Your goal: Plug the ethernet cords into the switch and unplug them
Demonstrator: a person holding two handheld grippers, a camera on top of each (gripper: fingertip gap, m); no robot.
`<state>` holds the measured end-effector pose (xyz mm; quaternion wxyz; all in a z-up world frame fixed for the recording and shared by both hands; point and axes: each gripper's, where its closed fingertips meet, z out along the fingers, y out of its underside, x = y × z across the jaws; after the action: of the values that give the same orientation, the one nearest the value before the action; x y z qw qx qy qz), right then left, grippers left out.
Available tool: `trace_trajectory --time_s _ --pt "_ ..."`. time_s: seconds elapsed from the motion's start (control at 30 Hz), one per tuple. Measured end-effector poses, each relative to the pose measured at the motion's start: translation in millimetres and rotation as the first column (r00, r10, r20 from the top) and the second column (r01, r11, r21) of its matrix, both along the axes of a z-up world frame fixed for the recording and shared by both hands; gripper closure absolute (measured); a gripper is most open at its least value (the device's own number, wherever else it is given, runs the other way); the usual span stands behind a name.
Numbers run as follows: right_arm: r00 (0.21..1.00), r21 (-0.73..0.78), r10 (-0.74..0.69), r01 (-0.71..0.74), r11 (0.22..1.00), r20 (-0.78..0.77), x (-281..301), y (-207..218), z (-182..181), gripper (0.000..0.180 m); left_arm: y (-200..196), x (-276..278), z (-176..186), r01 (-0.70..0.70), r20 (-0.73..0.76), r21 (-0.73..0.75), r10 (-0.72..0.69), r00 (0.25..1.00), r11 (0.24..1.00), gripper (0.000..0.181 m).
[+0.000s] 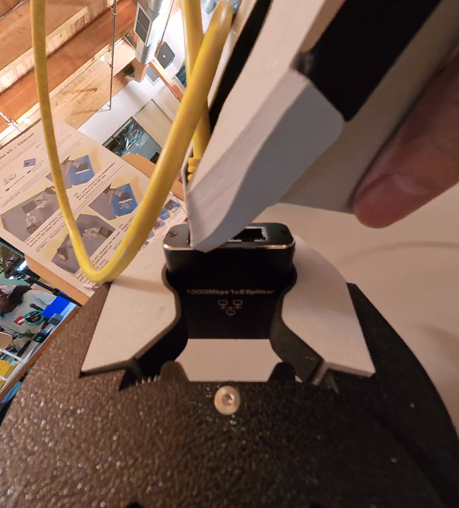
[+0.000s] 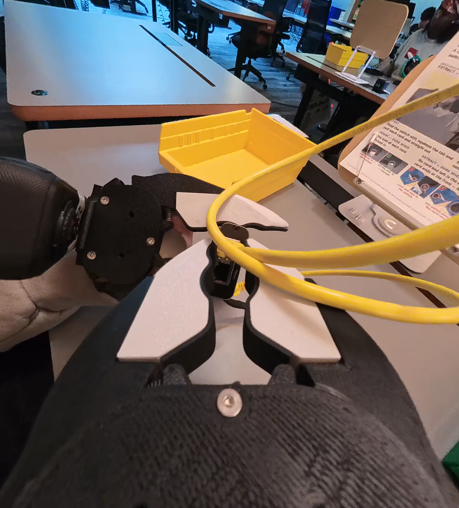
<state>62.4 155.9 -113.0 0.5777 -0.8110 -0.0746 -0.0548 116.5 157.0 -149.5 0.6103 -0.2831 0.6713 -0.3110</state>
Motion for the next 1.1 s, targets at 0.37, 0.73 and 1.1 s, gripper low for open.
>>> trace_trajectory --time_s 0.37,0.73,1.1 --pt "0.998 0.004 -0.029 0.029 1.0 0.055 1 3 -3 0.161 7 1 -1 -0.058 0.017 0.029 0.057 0.998 0.998 0.106" --pt "0.988 -0.091 0.006 0.009 0.996 0.157 6 11 -26 0.163 10 12 -27 -0.101 -0.066 -0.124 0.093 0.993 0.987 0.106" --pt "0.94 -0.232 0.053 0.029 0.972 0.337 18 22 -45 0.162 2 19 -54 -0.062 -0.197 -0.405 -0.021 0.98 0.912 0.106"
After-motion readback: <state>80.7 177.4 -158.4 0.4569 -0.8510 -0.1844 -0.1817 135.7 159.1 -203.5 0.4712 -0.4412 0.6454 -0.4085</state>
